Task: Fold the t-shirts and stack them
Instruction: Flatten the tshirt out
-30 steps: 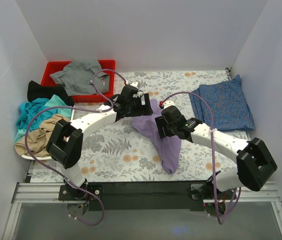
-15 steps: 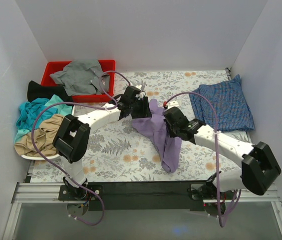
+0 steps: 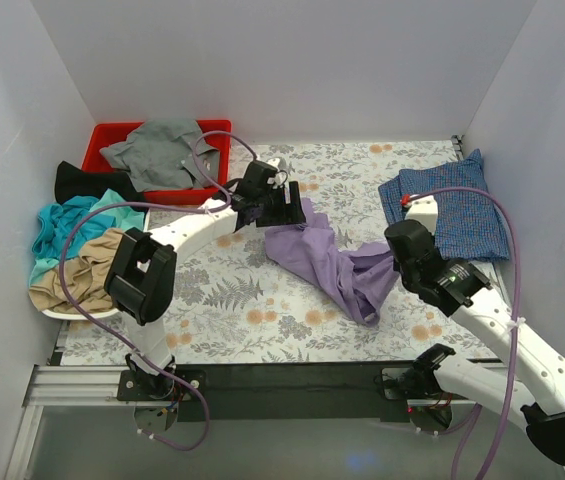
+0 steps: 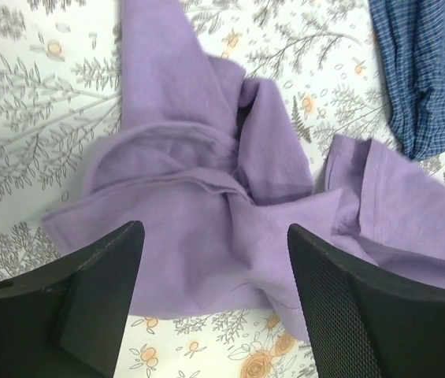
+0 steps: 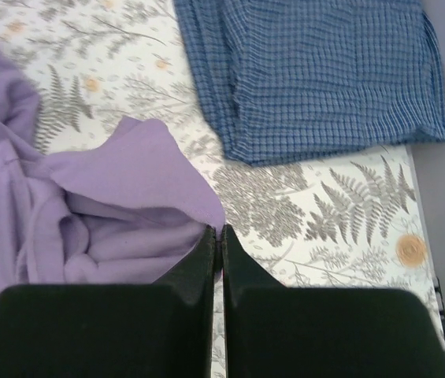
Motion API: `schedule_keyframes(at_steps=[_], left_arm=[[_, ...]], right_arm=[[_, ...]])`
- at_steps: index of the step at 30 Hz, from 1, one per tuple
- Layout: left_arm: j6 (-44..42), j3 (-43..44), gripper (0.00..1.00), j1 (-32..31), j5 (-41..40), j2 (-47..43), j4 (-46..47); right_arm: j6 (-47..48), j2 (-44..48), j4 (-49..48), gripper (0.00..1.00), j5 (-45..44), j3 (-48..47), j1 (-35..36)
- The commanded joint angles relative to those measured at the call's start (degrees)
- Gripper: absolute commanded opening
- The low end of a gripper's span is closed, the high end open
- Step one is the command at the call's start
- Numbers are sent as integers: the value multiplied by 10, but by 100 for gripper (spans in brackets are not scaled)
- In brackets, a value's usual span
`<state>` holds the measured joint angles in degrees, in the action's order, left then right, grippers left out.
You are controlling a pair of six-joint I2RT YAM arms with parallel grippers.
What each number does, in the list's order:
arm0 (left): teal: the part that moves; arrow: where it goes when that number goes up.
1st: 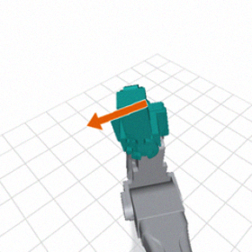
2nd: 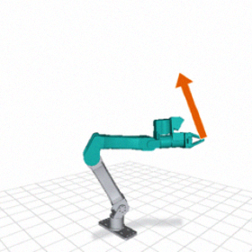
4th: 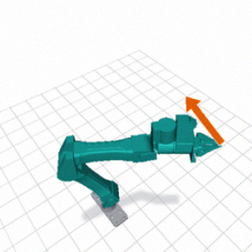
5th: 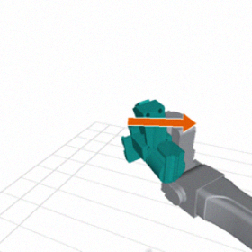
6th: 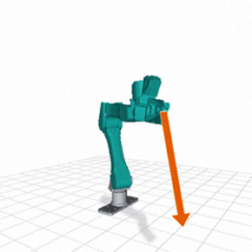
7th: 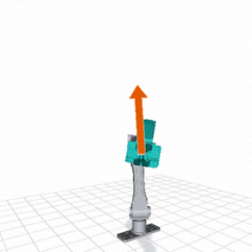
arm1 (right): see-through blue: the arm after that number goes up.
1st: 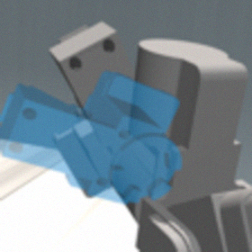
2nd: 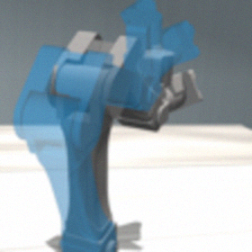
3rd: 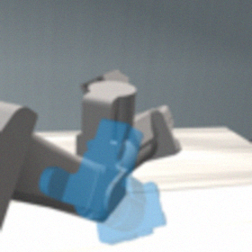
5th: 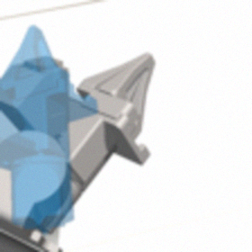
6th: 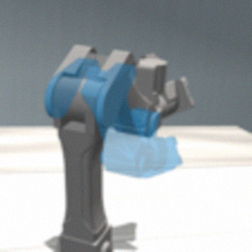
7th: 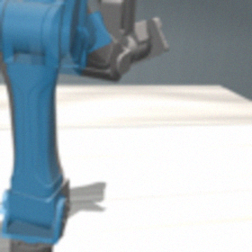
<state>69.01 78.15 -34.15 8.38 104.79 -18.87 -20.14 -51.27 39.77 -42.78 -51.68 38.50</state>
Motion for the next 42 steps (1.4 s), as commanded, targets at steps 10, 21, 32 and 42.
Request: schedule_keyframes(at_steps=[10, 21, 32, 42], left_arm=[[-86, 254, 75, 3, 2, 172, -108], [-107, 181, 63, 0, 56, 149, -123], [-83, 65, 0, -3, 14, -93, -142], [1, -77, 19, 0, -108, -411, -319]], right_arm=[[-57, 37, 61, 1, -28, 28, -29], [-44, 37, 40, 1, -23, 40, -30], [4, 46, 24, 1, -68, -17, -33], [73, 74, -5, 1, -113, -62, -35]])
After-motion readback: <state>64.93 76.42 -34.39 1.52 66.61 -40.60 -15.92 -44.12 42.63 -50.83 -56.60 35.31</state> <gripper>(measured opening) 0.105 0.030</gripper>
